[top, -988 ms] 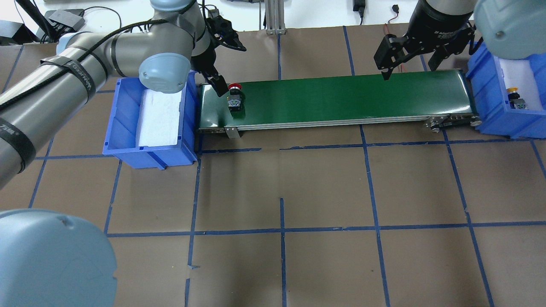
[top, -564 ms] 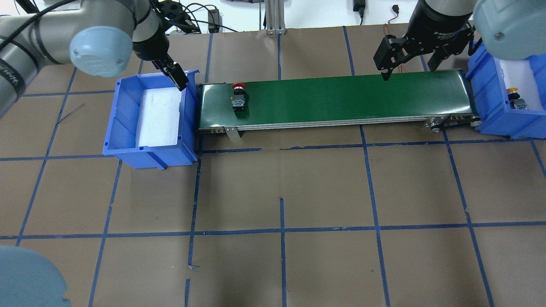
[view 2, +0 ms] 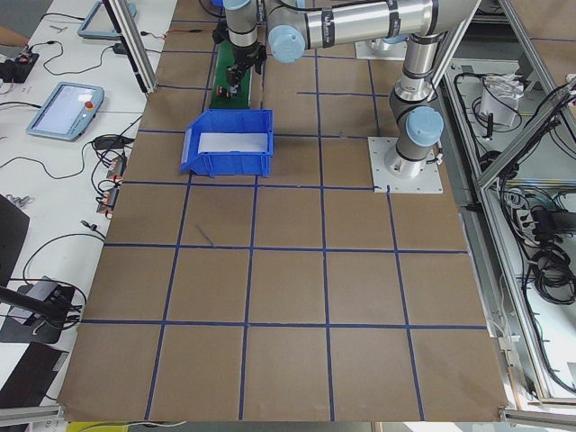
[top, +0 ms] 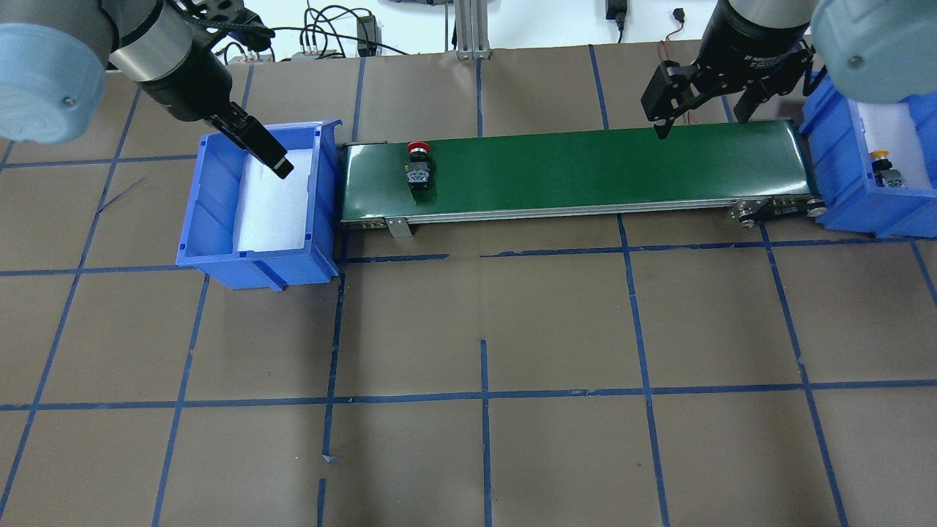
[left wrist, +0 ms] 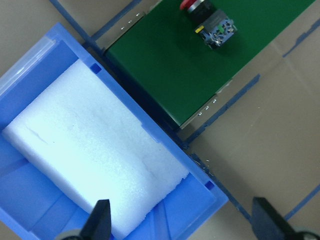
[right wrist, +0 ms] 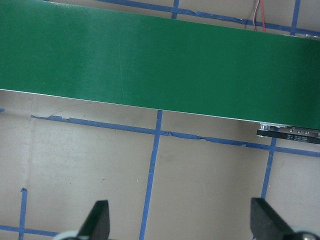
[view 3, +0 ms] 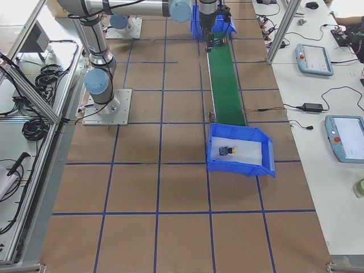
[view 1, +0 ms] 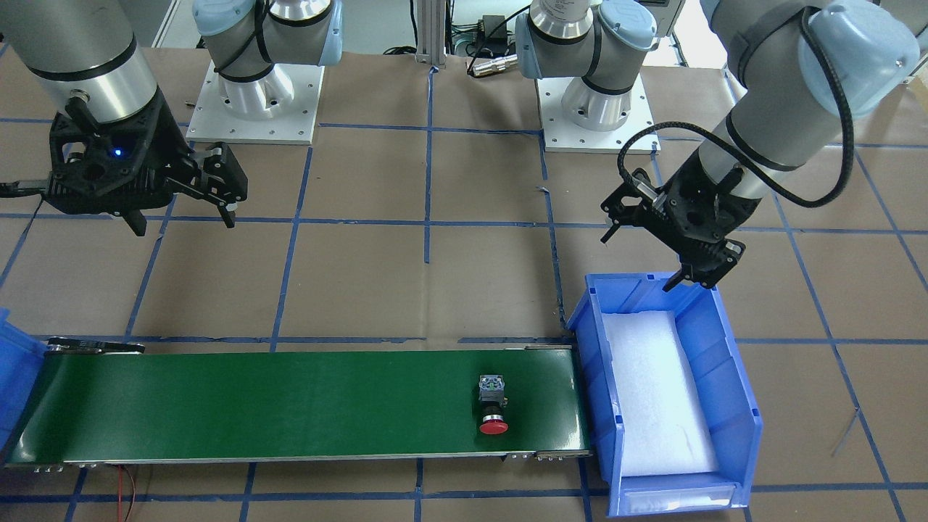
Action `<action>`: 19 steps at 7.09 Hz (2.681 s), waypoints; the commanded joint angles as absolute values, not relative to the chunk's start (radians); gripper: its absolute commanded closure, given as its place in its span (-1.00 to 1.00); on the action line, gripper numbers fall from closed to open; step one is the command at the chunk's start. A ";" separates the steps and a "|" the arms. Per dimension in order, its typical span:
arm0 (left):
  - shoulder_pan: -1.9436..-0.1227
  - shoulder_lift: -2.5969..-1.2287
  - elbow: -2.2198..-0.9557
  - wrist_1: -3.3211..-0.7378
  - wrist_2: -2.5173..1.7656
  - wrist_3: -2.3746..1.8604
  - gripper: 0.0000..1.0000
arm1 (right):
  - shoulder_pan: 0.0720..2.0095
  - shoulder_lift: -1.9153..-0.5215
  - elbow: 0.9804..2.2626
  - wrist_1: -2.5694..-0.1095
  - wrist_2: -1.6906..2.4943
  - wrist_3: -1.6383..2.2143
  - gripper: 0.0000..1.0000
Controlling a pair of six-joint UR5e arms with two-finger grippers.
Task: Transport two buttons from left to right
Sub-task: 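Open the left gripper and withdraw it over the foam bin, then lower the right gripper onto the red button on the belt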
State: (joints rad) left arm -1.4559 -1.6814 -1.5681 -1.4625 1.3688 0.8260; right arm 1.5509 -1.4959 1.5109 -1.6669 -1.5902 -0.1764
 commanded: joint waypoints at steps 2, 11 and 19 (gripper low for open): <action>-1.456 -1.527 -1.689 -1.459 1.325 0.825 -1.00 | 1.551 -1.496 1.511 -1.667 -1.591 -0.178 -0.99; -1.459 -1.520 -1.721 -1.468 1.341 0.749 -1.00 | 1.552 -1.497 1.506 -1.669 -1.589 -0.118 -0.99; -1.459 -1.551 -1.718 -1.404 1.479 0.207 -1.00 | 1.721 -1.298 1.499 -1.903 -1.575 -0.021 -0.99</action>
